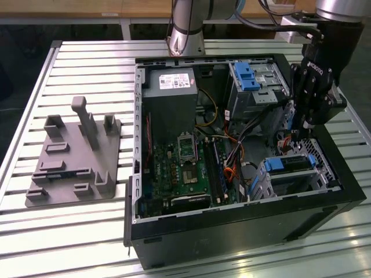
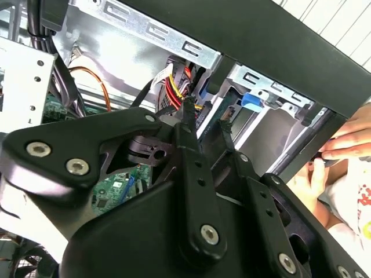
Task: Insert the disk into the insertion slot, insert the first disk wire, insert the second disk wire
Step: 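Insert the first disk wire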
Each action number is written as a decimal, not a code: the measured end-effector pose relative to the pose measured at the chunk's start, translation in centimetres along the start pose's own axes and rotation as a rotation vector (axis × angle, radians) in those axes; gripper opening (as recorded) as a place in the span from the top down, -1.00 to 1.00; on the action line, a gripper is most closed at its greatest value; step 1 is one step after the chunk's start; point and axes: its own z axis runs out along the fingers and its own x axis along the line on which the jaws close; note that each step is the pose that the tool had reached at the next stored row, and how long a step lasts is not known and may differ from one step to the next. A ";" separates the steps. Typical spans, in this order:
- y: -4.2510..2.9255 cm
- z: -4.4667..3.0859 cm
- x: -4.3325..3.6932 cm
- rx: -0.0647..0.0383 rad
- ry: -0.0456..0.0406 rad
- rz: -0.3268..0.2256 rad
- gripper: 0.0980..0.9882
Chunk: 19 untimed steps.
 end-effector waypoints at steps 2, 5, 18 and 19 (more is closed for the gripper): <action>0.00 0.06 -0.05 0.000 0.0071 -0.001 0.50; 0.00 0.19 -0.12 0.001 0.0176 -0.002 0.50; 0.02 0.57 -0.75 0.002 0.0288 -0.003 0.83; 0.03 0.63 -0.77 0.002 0.0293 -0.003 0.83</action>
